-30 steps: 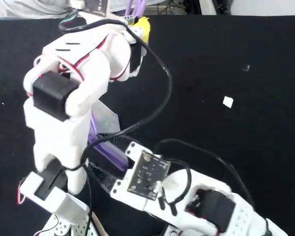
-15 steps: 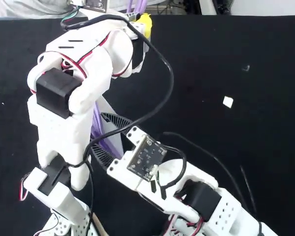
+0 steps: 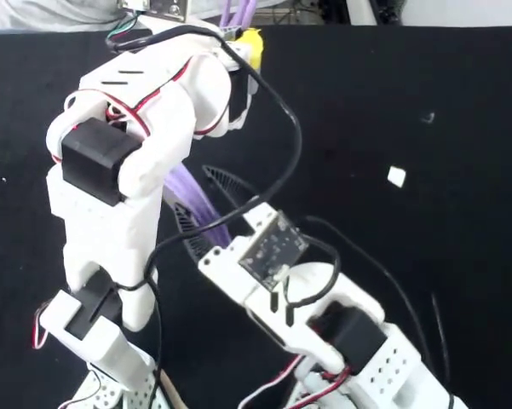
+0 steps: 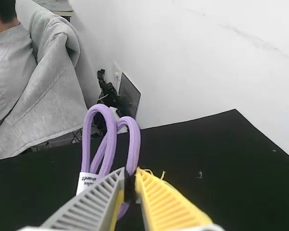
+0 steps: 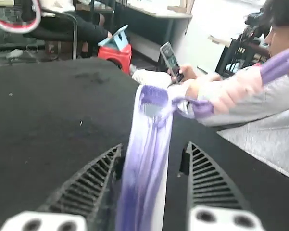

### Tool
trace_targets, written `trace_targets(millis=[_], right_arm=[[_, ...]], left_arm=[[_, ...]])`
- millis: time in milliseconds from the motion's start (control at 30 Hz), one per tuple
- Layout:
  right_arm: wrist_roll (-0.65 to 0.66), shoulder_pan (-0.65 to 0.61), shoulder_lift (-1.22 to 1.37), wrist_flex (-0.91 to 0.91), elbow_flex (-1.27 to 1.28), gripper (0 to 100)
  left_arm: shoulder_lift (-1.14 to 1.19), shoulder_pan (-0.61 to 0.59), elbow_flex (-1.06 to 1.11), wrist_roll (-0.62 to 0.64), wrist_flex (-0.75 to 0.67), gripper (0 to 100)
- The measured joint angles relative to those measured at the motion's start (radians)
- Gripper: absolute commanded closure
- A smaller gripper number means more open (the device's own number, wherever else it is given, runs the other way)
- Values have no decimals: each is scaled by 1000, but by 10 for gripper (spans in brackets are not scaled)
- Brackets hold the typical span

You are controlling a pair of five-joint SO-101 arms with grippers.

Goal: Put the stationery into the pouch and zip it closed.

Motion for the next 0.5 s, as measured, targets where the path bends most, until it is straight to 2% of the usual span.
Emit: trace_targets(millis=[333, 500], right_arm=[[-3, -28, 226, -133, 0, 811], [-3, -28, 296, -143, -18, 993]], left_arm=[[-49, 0, 0, 0, 20, 972], [-55, -12, 0, 0, 41, 972]])
